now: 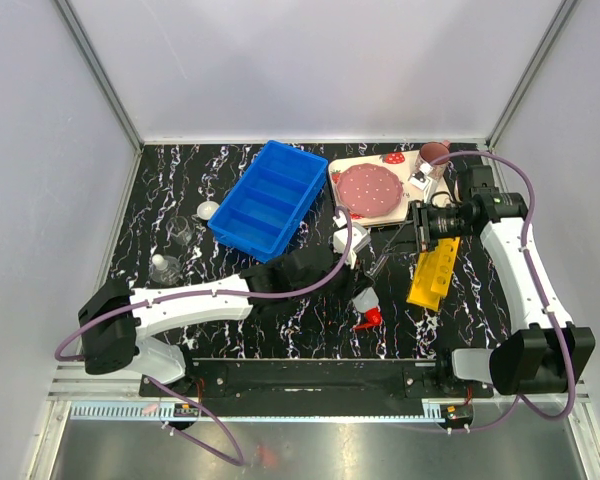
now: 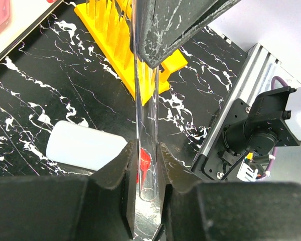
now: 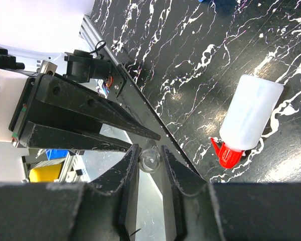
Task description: Organize the chemistry lab equipment
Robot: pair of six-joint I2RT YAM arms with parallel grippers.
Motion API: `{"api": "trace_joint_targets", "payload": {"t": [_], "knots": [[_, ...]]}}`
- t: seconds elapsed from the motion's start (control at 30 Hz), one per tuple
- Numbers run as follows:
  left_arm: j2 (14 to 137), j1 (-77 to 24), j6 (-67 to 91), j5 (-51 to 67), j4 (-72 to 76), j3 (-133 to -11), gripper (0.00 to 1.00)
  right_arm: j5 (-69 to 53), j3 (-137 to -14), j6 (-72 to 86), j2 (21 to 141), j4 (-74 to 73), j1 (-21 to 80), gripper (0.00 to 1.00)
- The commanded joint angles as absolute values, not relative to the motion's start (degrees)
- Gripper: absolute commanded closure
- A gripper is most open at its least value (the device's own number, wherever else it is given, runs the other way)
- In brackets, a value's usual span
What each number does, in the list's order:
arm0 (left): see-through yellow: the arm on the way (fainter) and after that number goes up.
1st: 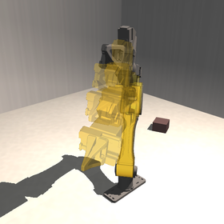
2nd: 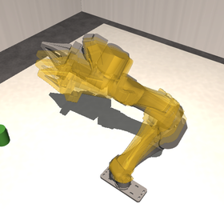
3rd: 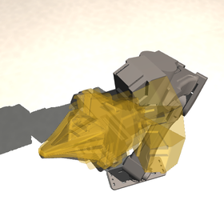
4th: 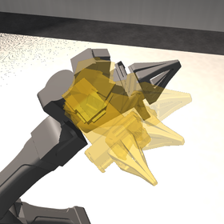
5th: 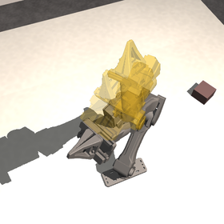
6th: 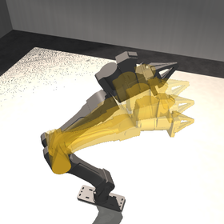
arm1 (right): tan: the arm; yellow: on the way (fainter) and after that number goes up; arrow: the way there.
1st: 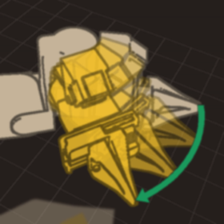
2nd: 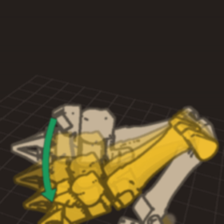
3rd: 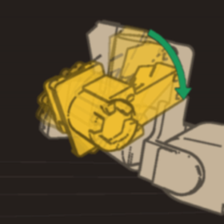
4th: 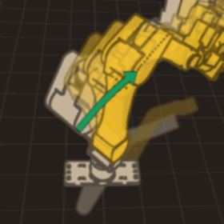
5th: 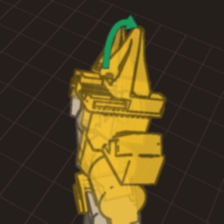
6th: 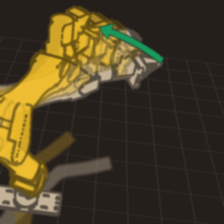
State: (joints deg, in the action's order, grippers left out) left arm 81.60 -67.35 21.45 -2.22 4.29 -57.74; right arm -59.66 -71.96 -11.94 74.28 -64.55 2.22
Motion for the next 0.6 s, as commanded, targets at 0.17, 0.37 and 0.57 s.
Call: {"api": "trace_joint_targets", "payload": {"t": [0.17, 0.37, 0.57], "knots": [[76.73, -67.76, 21.88, -5.36, 8.35, -56.08, 0.37, -55.64, -69.96, -12.57, 66.71, -62.84, 1.85, 0.77], [70.5, -67.59, 21.97, -10.19, 6.43, -52.21, 0.16, -50.11, -68.03, -13.8, 61.71, -62.05, -2.62, 0.77], [61.45, -65.4, 22.76, -15.64, 0.19, -45.98, 0.11, -37.64, -68.55, -15.91, 55.82, -61.87, -6.41, 0.77]]}}
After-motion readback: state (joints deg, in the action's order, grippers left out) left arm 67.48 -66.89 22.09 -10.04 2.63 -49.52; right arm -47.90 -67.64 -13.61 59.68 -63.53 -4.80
